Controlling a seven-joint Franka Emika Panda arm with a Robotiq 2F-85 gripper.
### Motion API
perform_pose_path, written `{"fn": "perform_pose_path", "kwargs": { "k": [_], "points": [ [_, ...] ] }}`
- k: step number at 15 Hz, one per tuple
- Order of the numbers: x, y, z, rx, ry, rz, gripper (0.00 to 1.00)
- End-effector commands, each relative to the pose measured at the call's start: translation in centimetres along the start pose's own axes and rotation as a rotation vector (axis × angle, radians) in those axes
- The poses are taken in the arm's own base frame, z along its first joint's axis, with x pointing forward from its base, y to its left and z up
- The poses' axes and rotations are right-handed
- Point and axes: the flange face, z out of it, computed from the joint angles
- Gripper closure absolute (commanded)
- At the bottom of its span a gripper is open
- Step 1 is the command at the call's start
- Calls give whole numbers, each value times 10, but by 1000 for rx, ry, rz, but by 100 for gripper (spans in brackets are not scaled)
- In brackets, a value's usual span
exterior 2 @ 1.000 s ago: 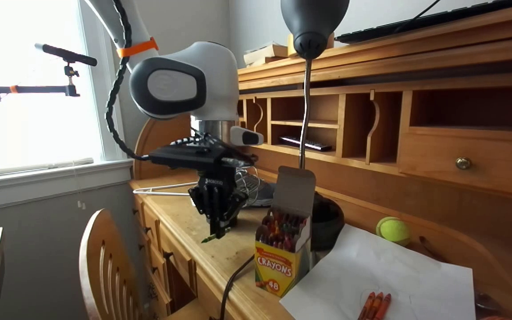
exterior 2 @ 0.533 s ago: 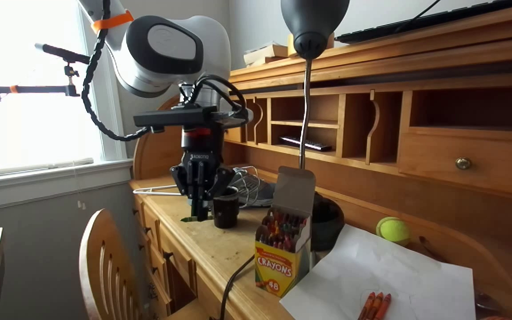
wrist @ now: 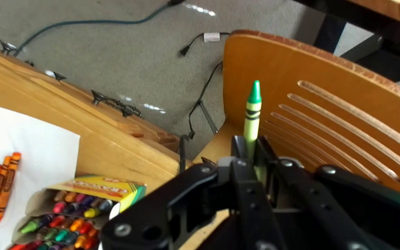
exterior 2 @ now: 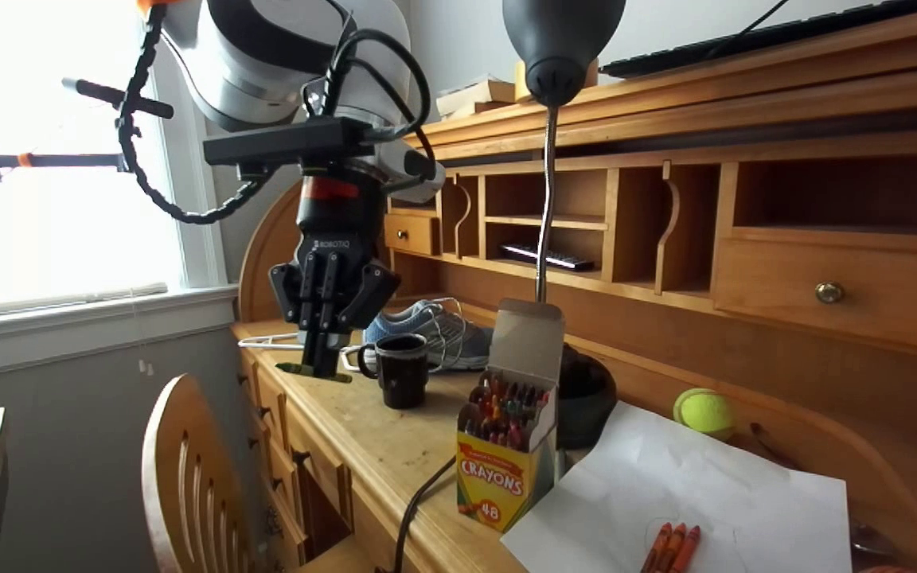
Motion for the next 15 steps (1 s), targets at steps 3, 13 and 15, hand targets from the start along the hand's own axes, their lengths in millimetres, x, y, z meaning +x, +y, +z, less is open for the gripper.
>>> {"fn": "perform_pose_path", "kwargs": {
  "k": [3,13,15],
  "points": [
    [-40,23,-1,-64,-133,-54,97],
    [-45,73,4,-208,-248,-135,97],
    [-36,80,5,-231,-255,-147,97]
  ]
}}
